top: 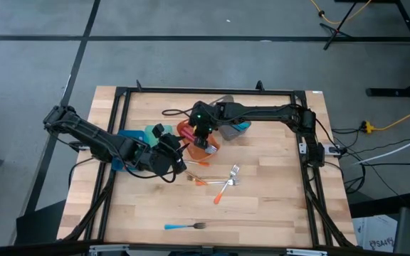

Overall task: Sort silverware by color (type)
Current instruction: Put the blue fork into the black bin

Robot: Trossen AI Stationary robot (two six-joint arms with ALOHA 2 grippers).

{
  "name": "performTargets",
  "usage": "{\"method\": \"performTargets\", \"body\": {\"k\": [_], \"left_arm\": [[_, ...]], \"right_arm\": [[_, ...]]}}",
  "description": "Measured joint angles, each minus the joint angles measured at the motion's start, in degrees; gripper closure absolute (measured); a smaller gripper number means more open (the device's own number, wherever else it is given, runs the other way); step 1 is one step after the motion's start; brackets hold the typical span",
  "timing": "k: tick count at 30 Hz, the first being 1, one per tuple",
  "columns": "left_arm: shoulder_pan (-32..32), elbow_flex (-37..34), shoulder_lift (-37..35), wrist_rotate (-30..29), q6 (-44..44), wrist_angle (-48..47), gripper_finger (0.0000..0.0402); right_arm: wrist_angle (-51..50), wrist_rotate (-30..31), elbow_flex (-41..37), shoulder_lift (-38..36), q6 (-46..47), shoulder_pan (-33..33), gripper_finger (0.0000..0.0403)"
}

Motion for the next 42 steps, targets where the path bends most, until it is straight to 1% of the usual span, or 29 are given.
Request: {"method": "performTargets", "body": {"k": [3,6,11,17,26,34,39,42], "left_arm": [[0.01,0.00,0.00,0.33,-0.49,0.00,0.0280],[0.01,0.00,0.00,3.03,-1.54,0.02,0.0280],[-0.02,-0.02,0.02,8.12,-1.56,0.04,0.0280],[0.00,-0.02,0.02,12.06,-1.49,0.07,0.0280],[-0.02,-0.02,0.02,13.38,-1.39,0.76,0.0280],[-0.01,-0.02,0.02,13.39,-1.57,1.01,0.0280],[0.00,-0.02,0.02,13.41,-5.32,1.01,0.0280],[0.01,-0.02,0.02,15.13,-5.59,1.01,0.0280]], "right_arm": [[-2.07,0.00,0.01,-0.34,-1.04,-0.04,0.0315],[-6.37,0.62,0.00,-1.89,-3.15,-0.07,0.0315],[-11.77,5.17,0.01,-6.69,-5.76,0.00,0.0315],[-16.59,10.32,0.03,-14.19,-6.95,0.00,0.0315],[-23.16,17.81,0.03,-24.19,-6.87,0.00,0.0315],[-29.31,18.64,-0.05,-30.10,-3.52,0.07,0.0315],[-29.43,18.64,-4.68,-33.98,-1.93,0.07,0.0315],[-28.35,18.65,-9.09,-36.49,-0.59,0.07,0.0315]]}}
